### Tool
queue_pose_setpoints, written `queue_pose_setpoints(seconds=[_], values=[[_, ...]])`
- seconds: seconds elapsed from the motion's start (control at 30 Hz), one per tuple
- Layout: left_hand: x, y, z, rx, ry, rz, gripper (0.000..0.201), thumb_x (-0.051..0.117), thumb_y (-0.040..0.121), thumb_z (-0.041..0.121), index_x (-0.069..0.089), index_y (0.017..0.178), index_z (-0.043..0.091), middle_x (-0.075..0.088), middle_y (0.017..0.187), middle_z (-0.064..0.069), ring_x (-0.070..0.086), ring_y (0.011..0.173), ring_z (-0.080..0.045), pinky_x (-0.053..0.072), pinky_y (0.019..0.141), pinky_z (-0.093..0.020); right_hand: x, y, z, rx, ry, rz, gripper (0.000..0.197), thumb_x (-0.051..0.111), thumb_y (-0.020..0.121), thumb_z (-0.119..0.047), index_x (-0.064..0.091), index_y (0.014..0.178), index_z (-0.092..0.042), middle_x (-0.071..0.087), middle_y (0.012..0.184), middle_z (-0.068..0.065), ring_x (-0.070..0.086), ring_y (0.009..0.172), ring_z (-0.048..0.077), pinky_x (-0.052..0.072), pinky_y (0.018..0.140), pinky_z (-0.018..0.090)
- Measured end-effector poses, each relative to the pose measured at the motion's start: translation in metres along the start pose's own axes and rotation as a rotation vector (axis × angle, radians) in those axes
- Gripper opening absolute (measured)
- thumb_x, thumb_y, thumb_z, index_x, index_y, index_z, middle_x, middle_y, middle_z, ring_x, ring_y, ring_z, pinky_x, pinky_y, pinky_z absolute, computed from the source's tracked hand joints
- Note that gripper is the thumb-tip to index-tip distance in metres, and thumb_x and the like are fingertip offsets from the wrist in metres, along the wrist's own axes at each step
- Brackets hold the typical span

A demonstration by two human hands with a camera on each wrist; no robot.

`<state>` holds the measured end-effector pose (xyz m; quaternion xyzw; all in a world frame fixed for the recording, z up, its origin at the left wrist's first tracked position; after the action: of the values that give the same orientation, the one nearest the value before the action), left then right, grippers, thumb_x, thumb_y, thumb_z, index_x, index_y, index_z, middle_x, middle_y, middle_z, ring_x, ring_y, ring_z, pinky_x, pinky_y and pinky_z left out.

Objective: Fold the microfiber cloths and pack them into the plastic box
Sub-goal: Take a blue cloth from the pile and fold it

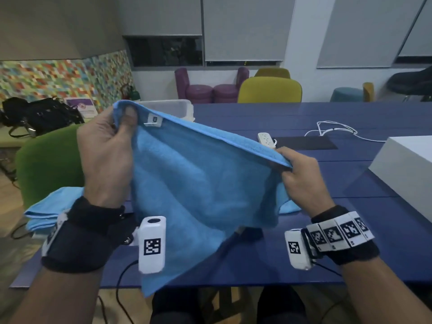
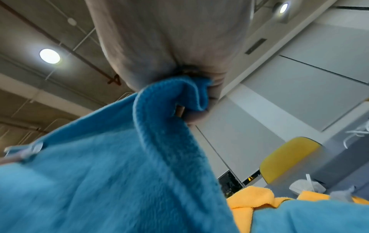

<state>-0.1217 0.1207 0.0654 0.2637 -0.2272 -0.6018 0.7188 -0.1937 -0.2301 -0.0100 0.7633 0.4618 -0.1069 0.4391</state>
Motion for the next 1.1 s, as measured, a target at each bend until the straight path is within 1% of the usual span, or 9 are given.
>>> queue_pose_setpoints(seconds=[0.17, 0.27, 0.4, 0.57, 0.67, 0.7, 0.83, 0.97, 1.1], values=[[-0.023, 0.009, -0.039, -0.084, 0.106, 0.039, 0.064, 0.058, 0.096, 0.064, 0.062, 0.076, 0.003, 0.05, 0.072, -0.006, 0.043, 0.07, -0.018, 0.042, 0.057, -0.05, -0.016, -0.003, 0.011, 0.104, 0.275, 0.05, 0.004, 0.073, 0.091, -0.011, 0.072, 0.093, -0.014, 0.07, 0.082, -0.009, 0.058, 0.073, -0.003, 0.044, 0.068, 0.013], [-0.022, 0.003, -0.078, -0.192, 0.281, 0.017, 0.069, 0.059, 0.093, 0.06, 0.051, 0.068, -0.003, 0.039, 0.067, -0.003, 0.036, 0.065, -0.016, 0.042, 0.054, -0.052, -0.006, -0.008, 0.035, 0.266, 0.341, 0.077, 0.008, 0.073, 0.092, -0.018, 0.071, 0.089, -0.011, 0.066, 0.076, -0.005, 0.056, 0.067, 0.001, 0.046, 0.064, 0.017], [-0.009, -0.016, -0.108, -0.246, 0.425, -0.085, 0.057, 0.063, 0.096, 0.042, 0.039, 0.057, 0.008, 0.029, 0.058, 0.002, 0.028, 0.059, -0.018, 0.024, 0.054, -0.038, 0.016, -0.015, 0.061, 0.486, 0.496, 0.124, 0.016, 0.072, 0.094, -0.022, 0.068, 0.084, -0.01, 0.062, 0.072, -0.001, 0.055, 0.067, 0.013, 0.046, 0.065, 0.03], [-0.005, -0.03, -0.134, -0.385, 0.162, -0.028, 0.034, 0.078, 0.079, 0.045, 0.076, 0.08, 0.011, 0.073, 0.072, -0.008, 0.059, 0.066, -0.018, 0.056, 0.068, -0.049, 0.026, -0.013, 0.074, 0.648, 0.442, 0.223, 0.034, 0.063, 0.085, -0.034, 0.053, 0.066, -0.009, 0.042, 0.069, 0.002, 0.038, 0.068, 0.017, 0.033, 0.065, 0.035], [0.002, -0.04, -0.129, -0.396, 0.071, -0.029, 0.02, 0.084, 0.075, 0.034, 0.077, 0.08, 0.017, 0.078, 0.083, -0.014, 0.071, 0.077, -0.026, 0.058, 0.082, -0.06, 0.022, -0.013, 0.064, 0.543, 0.049, 0.176, 0.043, 0.056, 0.092, -0.034, 0.036, 0.059, -0.016, 0.021, 0.072, 0.002, 0.029, 0.063, 0.021, 0.025, 0.059, 0.037], [0.005, -0.043, -0.127, -0.393, 0.048, -0.025, 0.02, 0.085, 0.075, 0.034, 0.076, 0.08, 0.017, 0.077, 0.084, -0.015, 0.071, 0.078, -0.027, 0.057, 0.082, -0.06, 0.023, -0.014, 0.06, 0.492, -0.059, 0.157, 0.044, 0.056, 0.095, -0.032, 0.041, 0.061, -0.01, 0.034, 0.056, 0.006, 0.033, 0.061, 0.023, 0.025, 0.059, 0.038], [0.022, -0.06, -0.118, -0.376, -0.006, -0.028, 0.023, 0.082, 0.081, 0.038, 0.075, 0.082, 0.016, 0.077, 0.081, -0.013, 0.068, 0.077, -0.024, 0.057, 0.082, -0.058, 0.025, -0.022, 0.048, 0.443, -0.132, 0.19, 0.024, 0.064, 0.095, -0.04, 0.07, 0.084, -0.019, 0.064, 0.073, -0.006, 0.056, 0.077, 0.02, 0.032, 0.067, 0.029], [0.05, -0.075, -0.096, -0.313, 0.079, -0.095, 0.031, 0.071, 0.095, 0.03, 0.068, 0.067, 0.017, 0.054, 0.056, 0.014, 0.045, 0.059, -0.01, 0.043, 0.063, -0.035, 0.041, -0.023, 0.024, 0.345, 0.057, 0.173, 0.03, 0.065, 0.097, -0.037, 0.061, 0.08, -0.013, 0.059, 0.065, -0.006, 0.055, 0.065, 0.017, 0.038, 0.065, 0.032], [0.081, -0.09, -0.079, -0.26, 0.14, -0.186, 0.044, 0.064, 0.096, 0.035, 0.06, 0.062, 0.008, 0.045, 0.057, -0.011, 0.04, 0.058, -0.026, 0.047, 0.061, -0.047, 0.068, -0.027, -0.011, 0.335, 0.463, 0.055, 0.031, 0.062, 0.101, -0.027, 0.056, 0.084, -0.002, 0.052, 0.054, -0.002, 0.051, 0.049, 0.016, 0.048, 0.056, 0.036]])
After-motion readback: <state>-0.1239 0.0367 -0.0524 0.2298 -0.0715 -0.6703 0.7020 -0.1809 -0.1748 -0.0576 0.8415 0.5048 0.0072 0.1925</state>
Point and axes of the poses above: each hand's wrist, its own y-axis towards the middle knuckle, its own x-axis out of the palm, z = x × y, the point moved 5 cm from there along y, towards the middle knuckle
